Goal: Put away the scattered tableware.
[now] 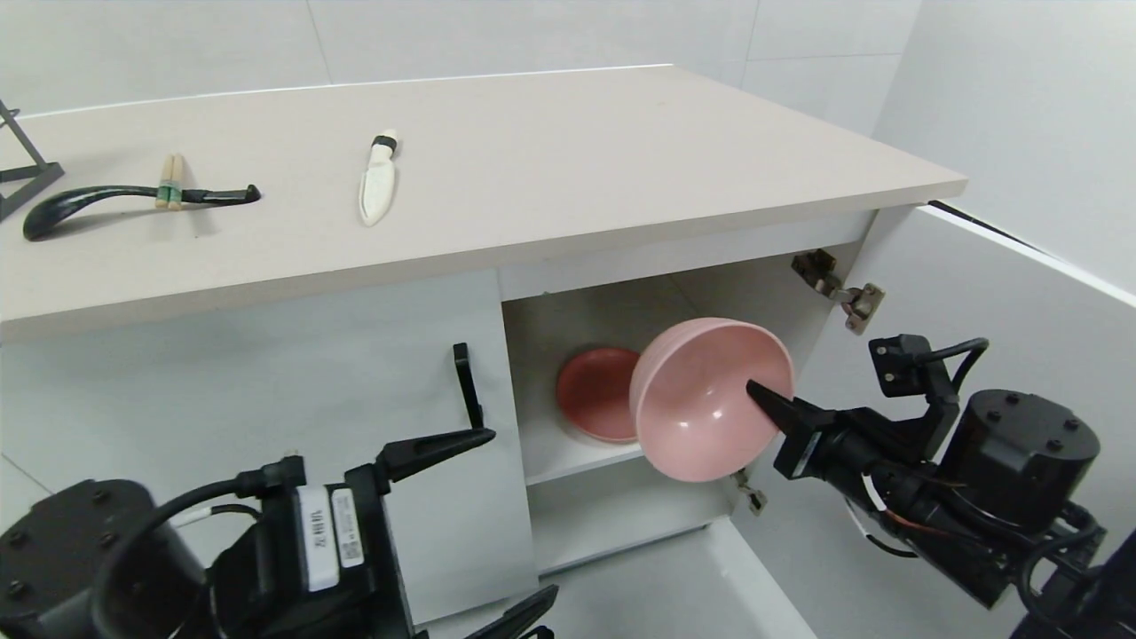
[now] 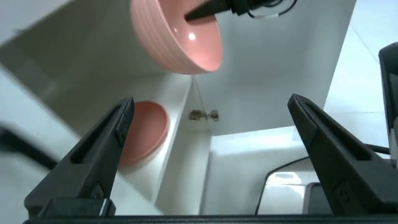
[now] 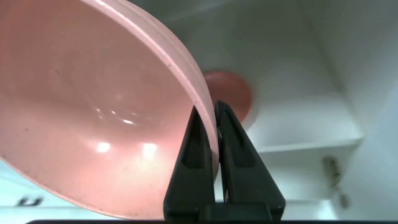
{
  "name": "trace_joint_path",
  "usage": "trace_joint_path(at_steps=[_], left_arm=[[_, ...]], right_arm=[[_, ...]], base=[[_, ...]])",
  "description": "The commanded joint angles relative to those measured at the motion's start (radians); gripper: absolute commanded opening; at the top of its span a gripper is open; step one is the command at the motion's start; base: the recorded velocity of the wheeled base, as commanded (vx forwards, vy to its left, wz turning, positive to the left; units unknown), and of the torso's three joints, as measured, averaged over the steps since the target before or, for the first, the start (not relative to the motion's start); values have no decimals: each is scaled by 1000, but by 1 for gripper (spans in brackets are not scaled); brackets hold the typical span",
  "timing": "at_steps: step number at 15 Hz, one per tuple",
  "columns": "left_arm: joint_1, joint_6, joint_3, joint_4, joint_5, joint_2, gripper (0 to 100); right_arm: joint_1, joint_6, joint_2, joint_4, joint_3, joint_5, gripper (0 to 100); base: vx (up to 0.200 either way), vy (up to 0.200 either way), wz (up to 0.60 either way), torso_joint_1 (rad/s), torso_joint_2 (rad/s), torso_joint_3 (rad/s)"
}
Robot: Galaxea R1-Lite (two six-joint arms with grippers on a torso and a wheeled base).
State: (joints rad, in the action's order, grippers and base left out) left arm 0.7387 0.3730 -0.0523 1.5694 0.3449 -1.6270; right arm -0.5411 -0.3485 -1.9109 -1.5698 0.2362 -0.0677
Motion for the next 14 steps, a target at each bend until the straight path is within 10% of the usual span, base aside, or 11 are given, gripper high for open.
trace_joint_path(at_steps=[1, 5, 7, 14], left_arm=[[-15, 4, 52, 1, -98, 151, 100], [-13, 7, 52, -17, -191, 250, 100], [-44, 72, 52, -84, -202, 312, 100], [-213, 30, 52, -299, -307, 659, 100]], right_arm=[[10, -6, -94, -1, 32, 48, 0], [20, 5, -226, -1, 141, 74, 0], [21, 8, -252, 73, 252, 77, 0], [59, 11, -257, 386, 483, 95, 0]], base=[[0, 0, 0, 0, 0, 0], [0, 0, 0, 0, 0, 0], [0, 0, 0, 0, 0, 0], [0, 0, 0, 0, 0, 0]])
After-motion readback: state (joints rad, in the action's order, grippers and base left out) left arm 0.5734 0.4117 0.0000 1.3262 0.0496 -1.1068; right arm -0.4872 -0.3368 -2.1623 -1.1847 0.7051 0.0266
